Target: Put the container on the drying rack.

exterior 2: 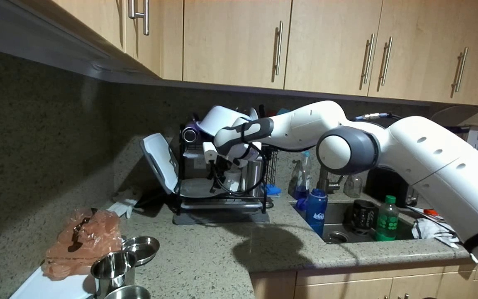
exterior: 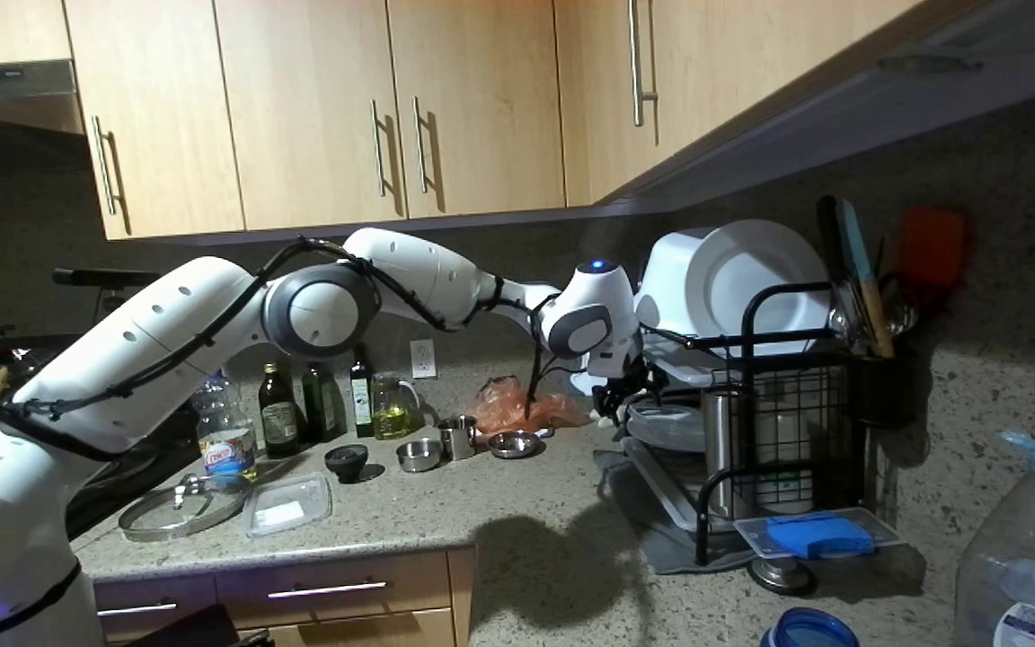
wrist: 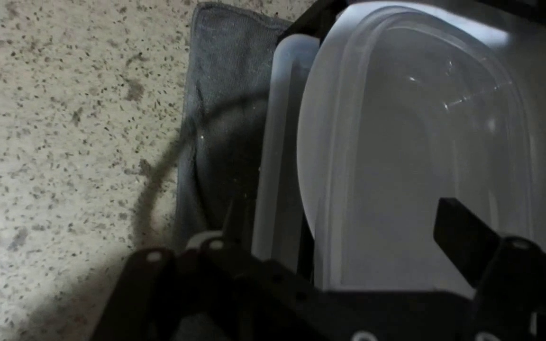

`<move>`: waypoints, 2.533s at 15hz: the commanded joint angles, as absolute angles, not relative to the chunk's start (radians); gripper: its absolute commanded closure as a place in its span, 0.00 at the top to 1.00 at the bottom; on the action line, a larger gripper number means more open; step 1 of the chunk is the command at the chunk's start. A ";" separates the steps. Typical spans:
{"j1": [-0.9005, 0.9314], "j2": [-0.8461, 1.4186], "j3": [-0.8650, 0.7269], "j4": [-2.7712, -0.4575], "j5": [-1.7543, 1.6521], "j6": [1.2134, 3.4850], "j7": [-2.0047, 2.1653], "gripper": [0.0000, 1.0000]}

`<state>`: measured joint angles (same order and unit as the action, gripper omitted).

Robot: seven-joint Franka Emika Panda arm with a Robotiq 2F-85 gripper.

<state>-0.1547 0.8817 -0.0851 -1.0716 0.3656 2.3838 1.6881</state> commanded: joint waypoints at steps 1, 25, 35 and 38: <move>-0.148 0.803 -0.077 -1.172 0.355 2.425 1.665 1.00; -0.086 0.494 -0.117 -1.641 0.305 2.466 1.582 1.00; -0.117 0.394 -0.080 -1.778 0.312 2.328 1.320 1.00; -0.095 0.444 -0.106 -1.727 0.307 2.336 1.334 1.00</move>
